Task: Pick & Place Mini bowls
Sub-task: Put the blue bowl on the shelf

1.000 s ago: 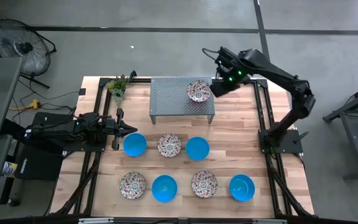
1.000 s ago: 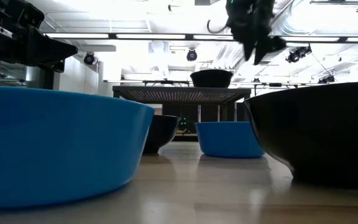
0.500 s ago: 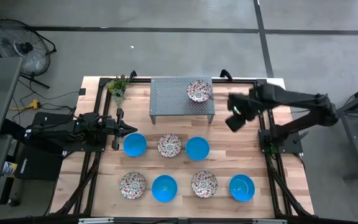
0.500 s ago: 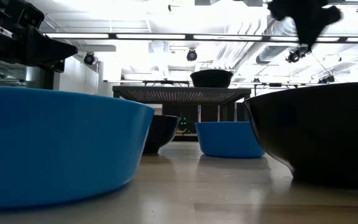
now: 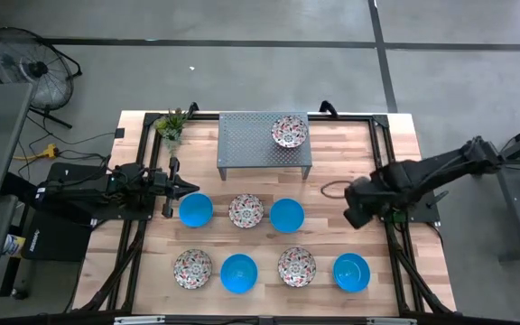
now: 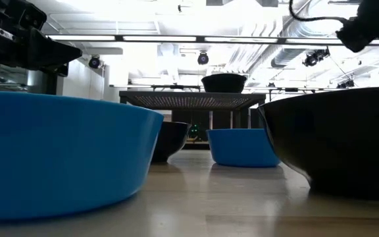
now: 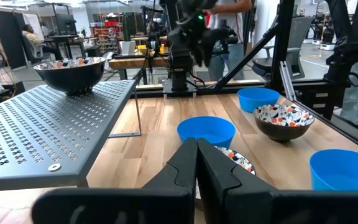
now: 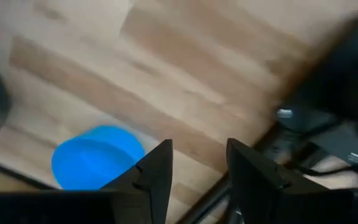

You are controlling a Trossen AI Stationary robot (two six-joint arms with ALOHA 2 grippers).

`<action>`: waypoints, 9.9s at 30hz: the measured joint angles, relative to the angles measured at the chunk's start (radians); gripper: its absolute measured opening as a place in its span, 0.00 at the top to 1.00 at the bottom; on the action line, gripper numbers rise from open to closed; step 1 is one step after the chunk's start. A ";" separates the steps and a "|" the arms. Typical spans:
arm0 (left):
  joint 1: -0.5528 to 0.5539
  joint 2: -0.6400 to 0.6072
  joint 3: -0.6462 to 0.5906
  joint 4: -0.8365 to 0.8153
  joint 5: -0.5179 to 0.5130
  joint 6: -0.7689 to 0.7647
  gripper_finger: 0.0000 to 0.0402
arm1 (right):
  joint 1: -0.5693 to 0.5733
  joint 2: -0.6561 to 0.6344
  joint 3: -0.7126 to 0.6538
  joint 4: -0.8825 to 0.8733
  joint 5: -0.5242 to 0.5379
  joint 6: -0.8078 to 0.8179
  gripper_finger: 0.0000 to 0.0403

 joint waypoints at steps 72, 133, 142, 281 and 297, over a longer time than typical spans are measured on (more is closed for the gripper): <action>0.000 0.000 0.000 0.000 -0.003 0.000 1.00 | 0.530 0.296 -0.184 0.665 0.040 0.606 1.00; -0.001 0.063 0.080 0.024 -0.051 0.163 0.73 | 0.076 0.294 0.197 0.503 0.268 0.283 1.00; -0.001 0.322 0.297 0.025 0.042 0.561 0.73 | -0.006 0.294 0.197 0.521 0.205 0.235 1.00; -0.292 1.777 1.422 -0.250 -0.303 -0.162 0.73 | -0.087 0.295 0.197 0.217 0.249 -0.175 1.00; -0.262 1.810 1.422 -0.145 -0.358 -0.379 0.73 | 0.216 0.293 0.197 -0.080 0.657 0.061 1.00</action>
